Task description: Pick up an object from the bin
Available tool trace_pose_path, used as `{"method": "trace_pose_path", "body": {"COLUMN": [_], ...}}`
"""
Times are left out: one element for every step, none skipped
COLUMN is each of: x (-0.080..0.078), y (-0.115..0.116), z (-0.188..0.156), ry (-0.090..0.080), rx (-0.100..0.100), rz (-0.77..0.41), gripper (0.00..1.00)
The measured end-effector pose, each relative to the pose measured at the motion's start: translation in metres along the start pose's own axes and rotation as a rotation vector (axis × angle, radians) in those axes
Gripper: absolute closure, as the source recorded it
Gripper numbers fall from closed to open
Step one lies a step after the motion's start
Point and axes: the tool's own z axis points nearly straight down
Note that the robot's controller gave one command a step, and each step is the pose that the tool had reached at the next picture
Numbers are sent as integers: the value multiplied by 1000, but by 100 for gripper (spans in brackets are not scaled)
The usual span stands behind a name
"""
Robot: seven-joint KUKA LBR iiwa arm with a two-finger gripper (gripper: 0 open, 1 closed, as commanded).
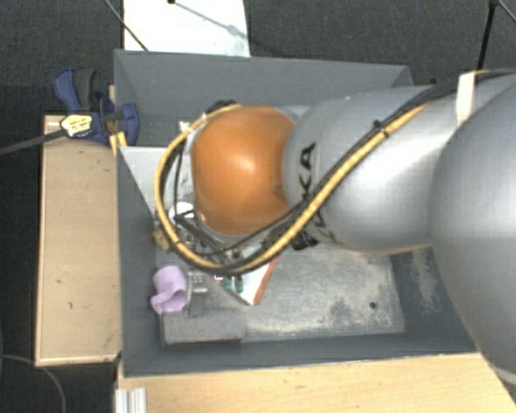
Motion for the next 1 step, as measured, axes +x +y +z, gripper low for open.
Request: {"method": "trace_pose_path", "body": {"x": [-2], "y": [-1], "z": [-5], "ry": [-7], "rx": [-2], "rz": [6], "gripper": [0]}}
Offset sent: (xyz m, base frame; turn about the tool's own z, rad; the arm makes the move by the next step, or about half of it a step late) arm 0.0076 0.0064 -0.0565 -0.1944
